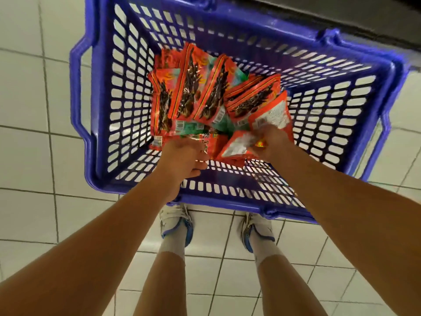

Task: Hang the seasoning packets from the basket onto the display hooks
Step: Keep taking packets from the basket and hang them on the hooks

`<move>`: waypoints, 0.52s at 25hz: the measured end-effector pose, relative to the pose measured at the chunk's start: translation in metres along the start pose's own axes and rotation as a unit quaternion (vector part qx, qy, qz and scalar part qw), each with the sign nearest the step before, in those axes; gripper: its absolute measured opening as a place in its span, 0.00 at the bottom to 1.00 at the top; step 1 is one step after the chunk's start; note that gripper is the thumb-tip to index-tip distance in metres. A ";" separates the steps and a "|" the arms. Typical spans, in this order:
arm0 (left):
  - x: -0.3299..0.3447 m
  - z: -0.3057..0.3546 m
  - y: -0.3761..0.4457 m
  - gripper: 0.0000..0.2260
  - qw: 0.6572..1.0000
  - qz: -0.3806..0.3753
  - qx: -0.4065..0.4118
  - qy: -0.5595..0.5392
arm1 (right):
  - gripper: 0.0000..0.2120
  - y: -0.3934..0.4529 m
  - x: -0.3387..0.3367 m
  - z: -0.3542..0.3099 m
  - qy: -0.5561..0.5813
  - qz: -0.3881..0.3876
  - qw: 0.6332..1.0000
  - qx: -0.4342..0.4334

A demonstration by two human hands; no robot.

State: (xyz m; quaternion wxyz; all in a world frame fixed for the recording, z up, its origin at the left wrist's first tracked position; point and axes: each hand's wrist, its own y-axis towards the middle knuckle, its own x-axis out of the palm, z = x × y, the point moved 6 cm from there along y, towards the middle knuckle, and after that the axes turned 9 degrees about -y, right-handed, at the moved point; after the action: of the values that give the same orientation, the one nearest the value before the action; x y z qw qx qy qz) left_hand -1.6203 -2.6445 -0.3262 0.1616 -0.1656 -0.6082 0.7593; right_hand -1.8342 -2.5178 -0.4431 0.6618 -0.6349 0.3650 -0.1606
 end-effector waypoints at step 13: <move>0.008 -0.001 -0.001 0.07 0.998 -0.010 0.015 -0.054 | 0.03 -0.092 0.004 -0.015 -0.128 -0.116 0.978 -0.114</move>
State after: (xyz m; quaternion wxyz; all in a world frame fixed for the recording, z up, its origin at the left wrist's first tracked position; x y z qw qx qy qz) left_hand -1.6270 -2.6401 -0.3260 0.1390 -0.1161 -0.6060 0.7746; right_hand -1.8185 -2.5445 -0.3550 0.6035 -0.7592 0.2170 -0.1110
